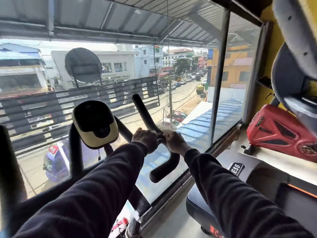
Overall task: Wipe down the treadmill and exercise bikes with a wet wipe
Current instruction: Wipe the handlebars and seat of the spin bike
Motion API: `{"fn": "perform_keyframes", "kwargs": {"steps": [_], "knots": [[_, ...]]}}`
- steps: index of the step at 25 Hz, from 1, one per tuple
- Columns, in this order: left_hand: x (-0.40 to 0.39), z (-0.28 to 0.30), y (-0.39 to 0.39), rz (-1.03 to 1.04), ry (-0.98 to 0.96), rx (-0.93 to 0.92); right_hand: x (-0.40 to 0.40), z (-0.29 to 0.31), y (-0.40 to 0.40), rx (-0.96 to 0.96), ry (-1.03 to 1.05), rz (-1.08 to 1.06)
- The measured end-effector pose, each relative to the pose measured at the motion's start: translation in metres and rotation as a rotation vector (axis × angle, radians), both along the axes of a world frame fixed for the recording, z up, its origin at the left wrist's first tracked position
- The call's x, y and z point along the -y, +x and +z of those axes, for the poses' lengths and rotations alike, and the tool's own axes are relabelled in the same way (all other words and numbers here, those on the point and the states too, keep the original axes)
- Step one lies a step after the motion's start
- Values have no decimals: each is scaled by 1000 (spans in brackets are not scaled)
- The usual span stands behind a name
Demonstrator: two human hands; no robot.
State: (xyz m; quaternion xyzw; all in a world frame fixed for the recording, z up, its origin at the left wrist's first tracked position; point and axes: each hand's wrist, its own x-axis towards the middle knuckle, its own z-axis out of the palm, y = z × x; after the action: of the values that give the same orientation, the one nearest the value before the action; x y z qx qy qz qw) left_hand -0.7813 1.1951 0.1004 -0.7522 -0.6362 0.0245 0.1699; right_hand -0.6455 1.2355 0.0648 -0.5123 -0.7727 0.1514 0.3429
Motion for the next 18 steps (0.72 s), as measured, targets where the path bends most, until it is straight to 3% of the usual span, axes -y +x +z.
{"fn": "perform_keyframes", "kwargs": {"steps": [2, 7, 18], "knots": [[5, -3, -2, -5, 27, 38, 7, -7, 7, 39, -41, -40], [25, -10, -7, -49, 60, -36, 47, -27, 19, 7, 206, 94], [58, -25, -27, -211, 42, 55, 125, -45, -3, 11, 152, -76]]}}
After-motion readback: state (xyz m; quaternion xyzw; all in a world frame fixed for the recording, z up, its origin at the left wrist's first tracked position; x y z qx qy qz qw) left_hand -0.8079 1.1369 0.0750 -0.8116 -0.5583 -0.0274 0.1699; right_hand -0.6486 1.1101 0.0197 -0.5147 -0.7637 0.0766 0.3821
